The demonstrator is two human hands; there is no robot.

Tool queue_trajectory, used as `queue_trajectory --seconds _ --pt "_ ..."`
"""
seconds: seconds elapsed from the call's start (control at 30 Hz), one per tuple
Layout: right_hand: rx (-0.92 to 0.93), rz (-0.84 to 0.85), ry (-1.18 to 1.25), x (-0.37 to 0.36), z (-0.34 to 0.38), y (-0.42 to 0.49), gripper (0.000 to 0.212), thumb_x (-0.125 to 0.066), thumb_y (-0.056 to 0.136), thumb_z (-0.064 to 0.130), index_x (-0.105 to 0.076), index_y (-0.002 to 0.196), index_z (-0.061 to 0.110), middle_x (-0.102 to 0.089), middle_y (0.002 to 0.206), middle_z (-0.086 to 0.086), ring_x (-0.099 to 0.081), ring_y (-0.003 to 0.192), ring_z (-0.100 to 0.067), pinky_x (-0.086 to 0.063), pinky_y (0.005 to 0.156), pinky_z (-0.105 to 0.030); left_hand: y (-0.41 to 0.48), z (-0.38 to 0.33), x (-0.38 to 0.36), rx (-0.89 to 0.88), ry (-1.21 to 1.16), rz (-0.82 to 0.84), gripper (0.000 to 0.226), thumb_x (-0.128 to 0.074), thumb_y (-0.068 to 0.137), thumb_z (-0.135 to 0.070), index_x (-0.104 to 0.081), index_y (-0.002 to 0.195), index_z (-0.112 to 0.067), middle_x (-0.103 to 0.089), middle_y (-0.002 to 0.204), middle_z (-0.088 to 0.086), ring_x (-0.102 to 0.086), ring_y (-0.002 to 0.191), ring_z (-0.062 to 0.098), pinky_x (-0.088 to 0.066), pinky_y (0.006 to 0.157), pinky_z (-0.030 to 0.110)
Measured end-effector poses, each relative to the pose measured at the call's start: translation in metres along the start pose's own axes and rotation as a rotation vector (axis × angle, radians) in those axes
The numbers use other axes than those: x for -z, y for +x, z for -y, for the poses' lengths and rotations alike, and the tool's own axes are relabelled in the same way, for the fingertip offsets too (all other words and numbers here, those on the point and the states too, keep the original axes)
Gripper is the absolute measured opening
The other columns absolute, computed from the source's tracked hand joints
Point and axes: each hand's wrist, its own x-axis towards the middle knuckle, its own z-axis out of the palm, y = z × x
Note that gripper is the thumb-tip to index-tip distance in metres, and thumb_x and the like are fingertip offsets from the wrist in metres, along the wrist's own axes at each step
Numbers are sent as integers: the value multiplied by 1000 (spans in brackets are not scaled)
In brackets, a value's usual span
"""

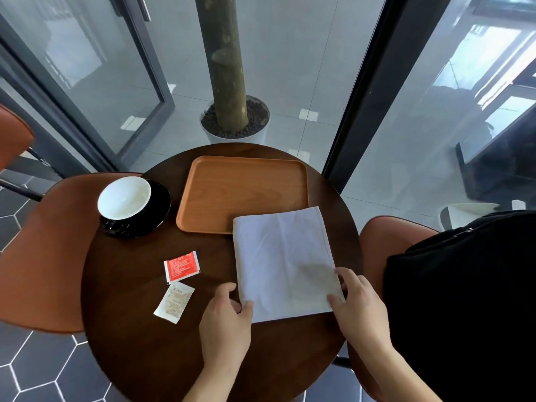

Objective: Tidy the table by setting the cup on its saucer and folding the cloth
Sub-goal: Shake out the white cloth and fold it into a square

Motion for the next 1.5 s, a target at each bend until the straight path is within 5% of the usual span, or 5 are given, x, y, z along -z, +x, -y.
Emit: queue_trajectory --seconds 0.37,0.87,1.07,1.23,1.5 --pt "-70 14 44 9 2 -7 38 -72 85 22 -55 119 28 -57 74 15 -56 62 -3 -36 48 -19 0 -1 -1 54 -222 9 34 -70 83 -7 -62 109 -27 -64 84 -13 -62 79 7 -44 62 20" --pt "-374 353 700 26 1 -26 44 -77 83 3 -59 120 20 -70 63 1 -59 50 -11 -47 49 -26 -5 30 18 107 -515 14 33 -64 88 0 -71 85 -32 -70 92 -5 -66 92 18 -57 69 32" --pt "-356 404 992 22 4 -41 39 -62 90 -5 -67 114 26 -74 96 -18 -76 87 -35 -63 74 -43 -11 37 27 205 -792 61 30 -63 90 6 -78 85 -19 -68 95 10 -70 87 27 -63 61 40" --pt "-429 420 1199 13 5 -60 27 -51 90 -11 -74 83 0 -70 82 -16 -71 72 -34 -61 64 -36 -23 50 42 203 -843 83 30 -66 90 4 -80 87 -22 -71 77 2 -72 71 15 -63 64 40" --pt "-278 314 932 8 2 -84 46 -76 71 -12 -73 108 15 -79 87 -14 -75 83 -22 -57 82 -41 -35 73 56 29 -786 232 41 -73 78 11 -80 97 -25 -69 119 -8 -75 92 27 -62 74 30"
